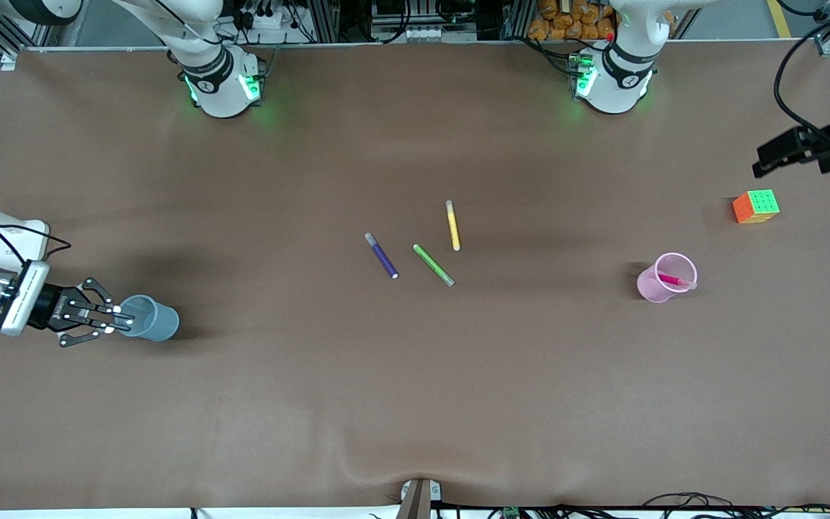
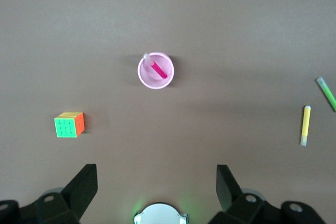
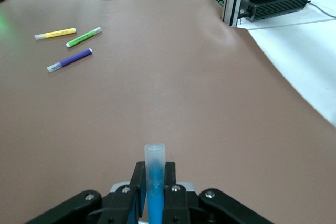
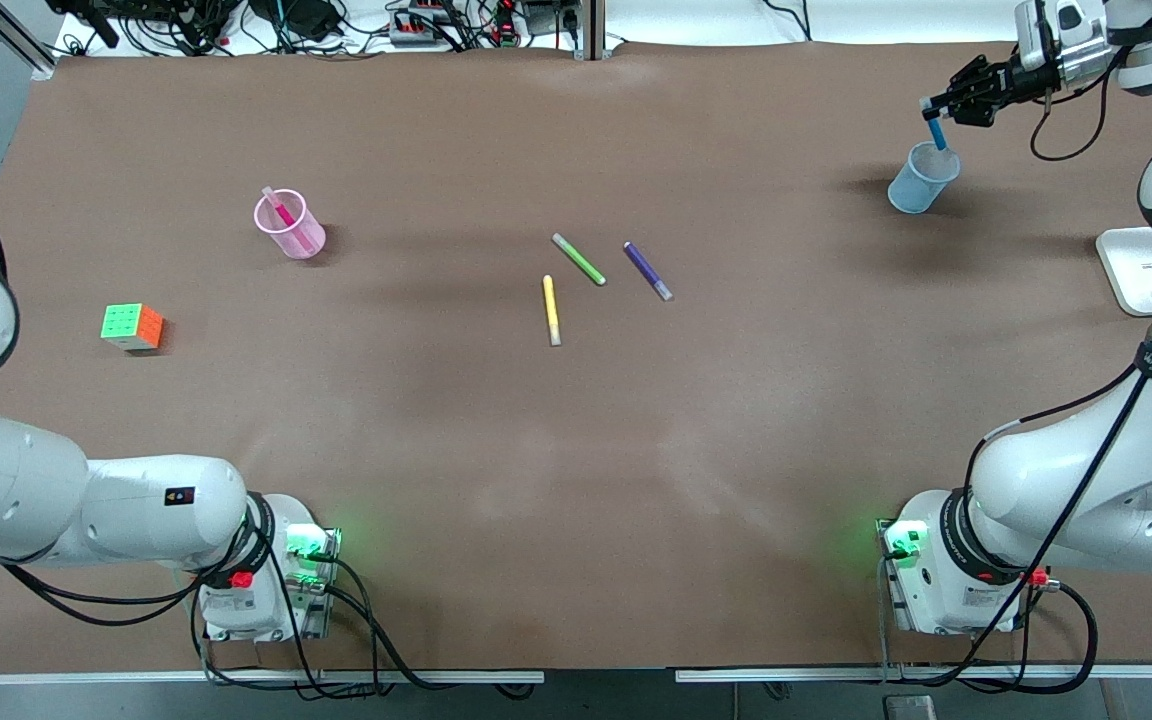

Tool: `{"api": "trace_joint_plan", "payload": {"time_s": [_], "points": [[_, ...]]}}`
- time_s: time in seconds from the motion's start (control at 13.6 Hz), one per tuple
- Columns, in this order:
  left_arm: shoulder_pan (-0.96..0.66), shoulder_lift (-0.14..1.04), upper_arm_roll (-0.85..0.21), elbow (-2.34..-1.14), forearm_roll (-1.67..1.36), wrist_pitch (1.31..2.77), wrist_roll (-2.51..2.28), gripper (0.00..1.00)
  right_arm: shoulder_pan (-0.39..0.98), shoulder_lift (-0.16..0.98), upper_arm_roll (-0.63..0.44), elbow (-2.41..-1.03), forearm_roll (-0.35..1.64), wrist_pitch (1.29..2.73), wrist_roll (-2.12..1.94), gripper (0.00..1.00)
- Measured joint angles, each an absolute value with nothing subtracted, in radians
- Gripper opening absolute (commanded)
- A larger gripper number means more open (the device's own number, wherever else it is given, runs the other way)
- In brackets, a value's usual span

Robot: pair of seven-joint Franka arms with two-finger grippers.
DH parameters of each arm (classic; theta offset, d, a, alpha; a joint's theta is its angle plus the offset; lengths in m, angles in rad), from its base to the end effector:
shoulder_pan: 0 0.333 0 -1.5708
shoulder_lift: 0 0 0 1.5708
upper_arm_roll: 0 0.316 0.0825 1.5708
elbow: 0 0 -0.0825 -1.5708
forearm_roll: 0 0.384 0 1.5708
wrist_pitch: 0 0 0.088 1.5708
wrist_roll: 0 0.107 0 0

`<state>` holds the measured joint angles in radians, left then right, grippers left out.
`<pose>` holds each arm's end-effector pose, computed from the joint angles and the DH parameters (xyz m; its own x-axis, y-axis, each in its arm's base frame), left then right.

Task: Place pink and blue markers in matching cups
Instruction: 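Lower the blue marker into the blue cup and open the right gripper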

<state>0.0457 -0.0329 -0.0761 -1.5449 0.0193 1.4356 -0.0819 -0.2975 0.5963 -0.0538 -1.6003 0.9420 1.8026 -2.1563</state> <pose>0.5300 -0.0146 0.6430 0.9957 0.0544 -0.0744 0.0524 -0.9982 -0.0279 0.6494 -0.1607 0.2839 0.1264 0.6097 0.7825 0.9850 -0.1708 -0.0261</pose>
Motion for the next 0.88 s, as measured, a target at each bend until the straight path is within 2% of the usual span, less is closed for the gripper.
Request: {"api": "trace_joint_plan", "payload": {"time_s": [0.44,0.51,0.59,0.66,0.88], "points": [[0.025,-0.061,-0.067,-1.602,0.019,1.453,-0.082,1.00,-0.305,0.607,-0.054,-1.622,0.943,1.770,-2.166,0.00],[0.025,-0.060,-0.066,-1.602,0.019,1.454,-0.082,1.00,-0.306,0.607,-0.054,-1.622,0.943,1.770,-2.166,0.19],[0.025,-0.060,-0.064,-1.603,0.019,1.454,-0.082,1.00,-0.309,0.607,-0.054,-1.622,0.943,1.770,-2.166,0.48],[0.025,-0.060,-0.063,-1.604,0.019,1.455,-0.082,1.00,-0.313,0.607,-0.054,-1.622,0.943,1.770,-2.166,0.99],[0.026,-0.048,-0.062,-1.608,0.019,1.474,-0.082,1.00,-0.322,0.607,-0.054,-1.622,0.943,1.768,-2.159,1.00]]}}
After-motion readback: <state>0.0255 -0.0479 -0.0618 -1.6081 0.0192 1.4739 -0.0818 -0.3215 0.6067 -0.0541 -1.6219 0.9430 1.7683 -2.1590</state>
